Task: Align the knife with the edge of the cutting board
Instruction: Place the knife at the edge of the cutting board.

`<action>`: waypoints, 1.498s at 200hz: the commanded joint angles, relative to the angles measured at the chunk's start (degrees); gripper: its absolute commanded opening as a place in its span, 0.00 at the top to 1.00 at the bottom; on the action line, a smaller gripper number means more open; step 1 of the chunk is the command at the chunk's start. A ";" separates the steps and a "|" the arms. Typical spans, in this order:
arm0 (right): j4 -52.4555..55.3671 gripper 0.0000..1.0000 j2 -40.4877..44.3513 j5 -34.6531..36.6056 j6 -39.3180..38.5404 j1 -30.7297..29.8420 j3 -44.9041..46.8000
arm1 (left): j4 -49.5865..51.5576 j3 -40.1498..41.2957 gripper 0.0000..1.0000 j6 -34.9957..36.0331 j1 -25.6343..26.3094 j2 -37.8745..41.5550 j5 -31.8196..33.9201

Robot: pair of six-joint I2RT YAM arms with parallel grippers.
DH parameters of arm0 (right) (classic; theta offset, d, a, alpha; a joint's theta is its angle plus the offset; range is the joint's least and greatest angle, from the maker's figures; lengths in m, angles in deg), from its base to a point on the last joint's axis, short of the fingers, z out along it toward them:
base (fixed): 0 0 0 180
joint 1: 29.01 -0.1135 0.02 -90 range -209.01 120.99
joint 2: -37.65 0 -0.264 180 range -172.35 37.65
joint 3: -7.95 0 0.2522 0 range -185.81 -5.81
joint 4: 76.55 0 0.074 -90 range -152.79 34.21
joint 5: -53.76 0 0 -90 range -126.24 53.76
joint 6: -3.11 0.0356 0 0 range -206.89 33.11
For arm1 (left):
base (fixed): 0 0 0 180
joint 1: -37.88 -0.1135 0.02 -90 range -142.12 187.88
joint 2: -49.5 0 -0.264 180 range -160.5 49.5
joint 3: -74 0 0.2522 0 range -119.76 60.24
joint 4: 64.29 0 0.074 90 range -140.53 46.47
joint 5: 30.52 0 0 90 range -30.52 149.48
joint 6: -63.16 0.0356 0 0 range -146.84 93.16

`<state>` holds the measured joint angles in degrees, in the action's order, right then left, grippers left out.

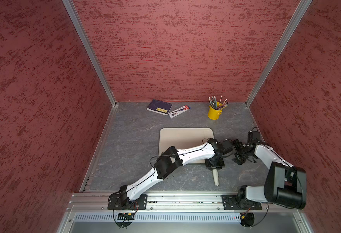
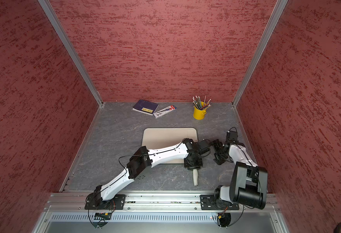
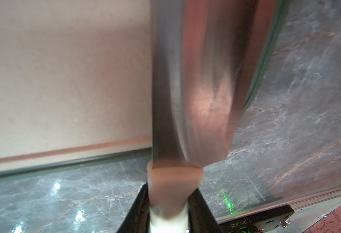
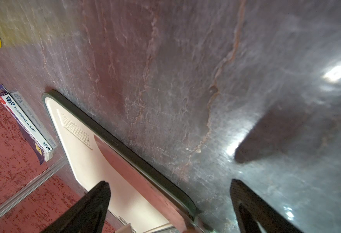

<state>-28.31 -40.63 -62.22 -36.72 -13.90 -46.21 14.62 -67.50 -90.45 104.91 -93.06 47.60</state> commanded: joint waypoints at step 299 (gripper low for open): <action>-0.54 0.02 0.06 -0.78 0.50 0.23 1.03 | -0.90 -1.19 0.56 0.15 -0.40 -1.14 -1.46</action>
<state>-28.34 -40.68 -62.24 -36.69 -13.90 -46.21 14.05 -67.50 -91.33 104.69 -93.06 46.77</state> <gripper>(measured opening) 0.981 0.377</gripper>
